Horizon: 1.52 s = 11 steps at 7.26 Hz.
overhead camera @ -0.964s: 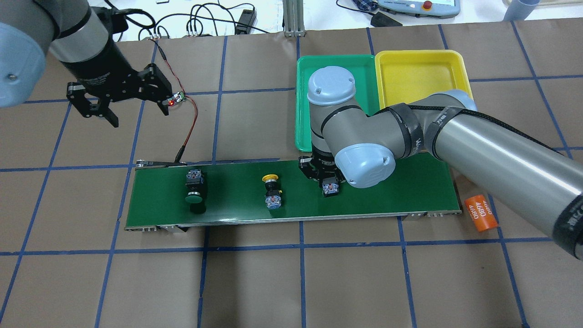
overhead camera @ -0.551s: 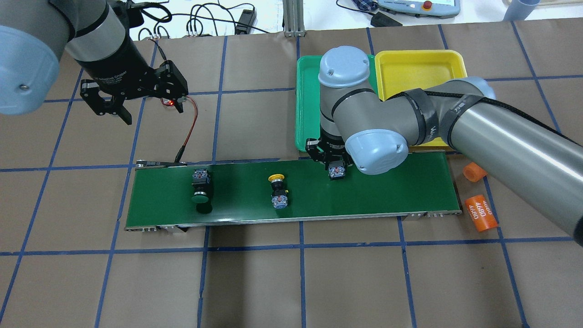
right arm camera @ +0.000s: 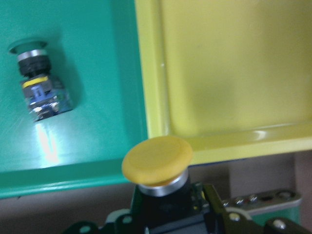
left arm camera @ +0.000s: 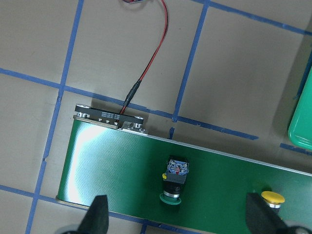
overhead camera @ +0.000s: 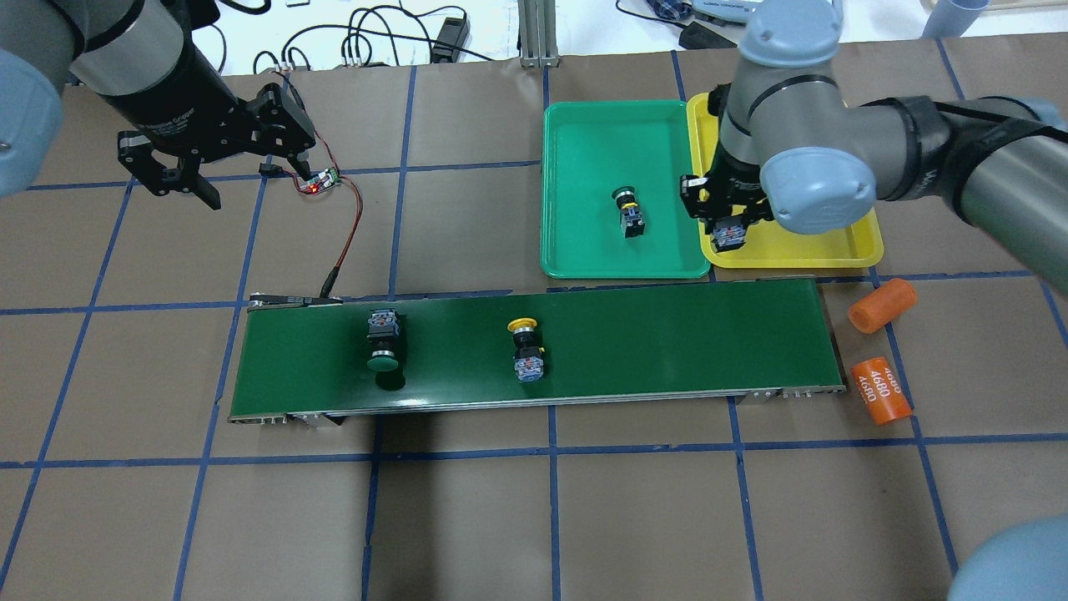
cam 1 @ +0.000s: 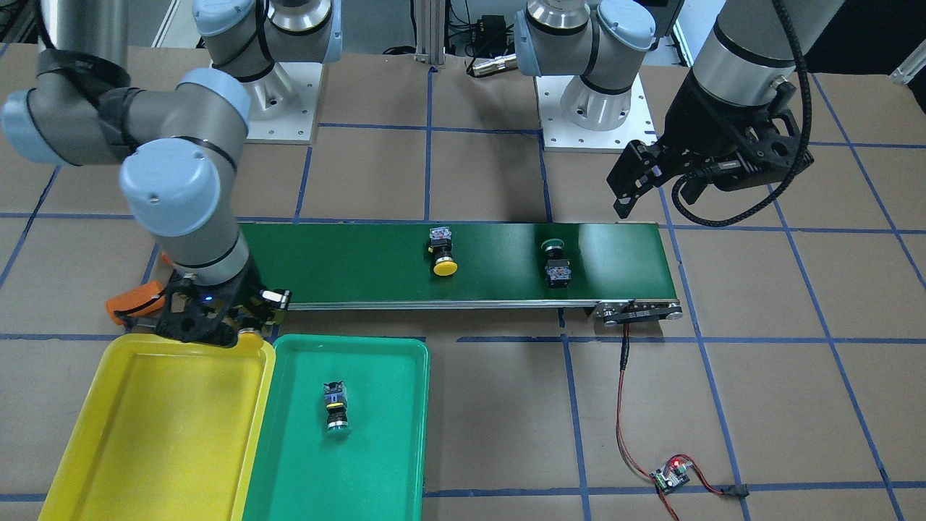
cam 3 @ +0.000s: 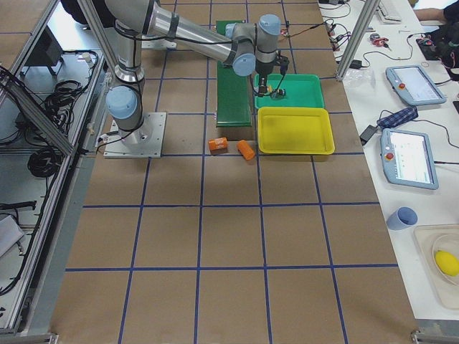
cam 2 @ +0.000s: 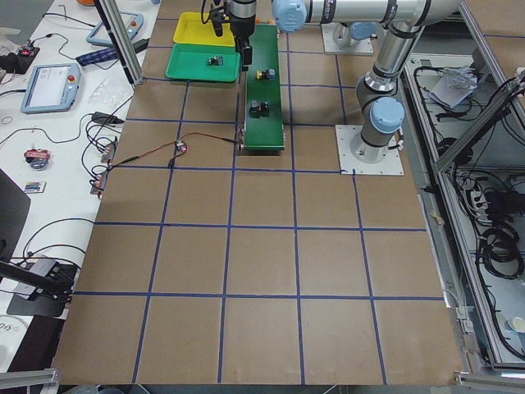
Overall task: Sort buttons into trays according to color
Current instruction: 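Carry the yellow button into the yellow tray with right while left rises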
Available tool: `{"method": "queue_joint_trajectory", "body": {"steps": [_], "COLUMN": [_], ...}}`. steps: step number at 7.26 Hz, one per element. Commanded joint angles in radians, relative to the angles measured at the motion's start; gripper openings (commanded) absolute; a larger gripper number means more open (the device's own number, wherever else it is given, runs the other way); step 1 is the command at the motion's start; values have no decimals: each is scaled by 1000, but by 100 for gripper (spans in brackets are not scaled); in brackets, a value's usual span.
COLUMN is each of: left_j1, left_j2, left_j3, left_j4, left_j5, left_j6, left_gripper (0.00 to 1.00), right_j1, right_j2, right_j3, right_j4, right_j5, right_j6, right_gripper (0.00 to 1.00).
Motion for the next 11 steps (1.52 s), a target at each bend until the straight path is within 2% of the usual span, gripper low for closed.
{"method": "queue_joint_trajectory", "body": {"steps": [1, 4, 5, 6, 8, 10, 11], "left_j1": [3, 14, 14, 15, 17, 15, 17], "left_j2": [3, -30, -35, -34, -54, -63, -66], "left_j3": [4, 16, 1, -10, 2, 7, 16], "left_j4": [-7, -6, -3, 0, -4, -18, -23], "left_j5": [-6, 2, 2, -3, 2, 5, 3], "left_j6": [122, 133, 127, 127, 129, 129, 129], "left_gripper": [100, 100, 100, 100, 100, 100, 100], "right_j1": [-100, -150, -154, -155, -154, -144, -141], "right_j2": [66, 175, 190, 207, 194, 87, 6], "right_j3": [-34, -36, -34, -31, -28, -25, -22], "right_j4": [-73, -200, -276, -312, -305, -181, -64], "right_j5": [-54, -66, -64, -69, -64, -55, -49], "right_j6": [-139, -142, -144, -142, -141, -129, -129], "right_gripper": [0, 0, 74, 100, 100, 100, 100]}}
